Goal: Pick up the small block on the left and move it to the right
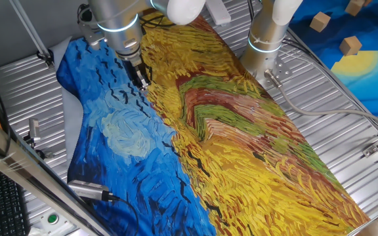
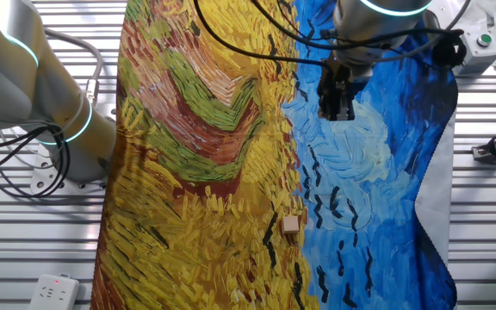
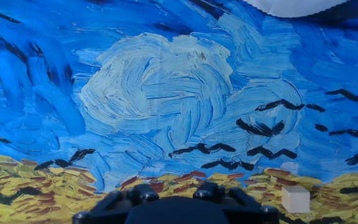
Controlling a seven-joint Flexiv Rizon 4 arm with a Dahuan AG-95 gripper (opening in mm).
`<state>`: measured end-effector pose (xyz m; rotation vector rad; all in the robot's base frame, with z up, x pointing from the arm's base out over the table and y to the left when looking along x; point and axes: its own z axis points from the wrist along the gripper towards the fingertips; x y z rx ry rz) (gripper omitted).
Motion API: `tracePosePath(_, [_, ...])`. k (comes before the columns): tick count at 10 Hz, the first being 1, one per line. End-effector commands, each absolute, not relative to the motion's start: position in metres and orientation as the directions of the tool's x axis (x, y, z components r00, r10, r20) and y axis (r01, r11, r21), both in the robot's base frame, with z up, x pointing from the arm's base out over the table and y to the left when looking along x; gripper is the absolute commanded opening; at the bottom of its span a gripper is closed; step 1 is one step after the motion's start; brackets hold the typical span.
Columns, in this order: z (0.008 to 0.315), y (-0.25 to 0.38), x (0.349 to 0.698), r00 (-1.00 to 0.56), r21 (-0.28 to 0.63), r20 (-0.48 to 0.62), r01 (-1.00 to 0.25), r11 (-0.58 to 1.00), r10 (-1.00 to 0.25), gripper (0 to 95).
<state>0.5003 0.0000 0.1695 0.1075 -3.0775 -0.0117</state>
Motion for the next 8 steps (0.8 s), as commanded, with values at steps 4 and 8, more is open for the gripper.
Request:
tracePosePath(4, [0.1697, -0.0001, 0.4999, -0.996, 0.01, 0.062, -0.07, 0.998, -0.07, 0.0])
tracePosePath(8, [0.1694, -0.0002, 0.4999, -0.997, 0.009, 0.053, -0.06, 0.998, -0.061, 0.0])
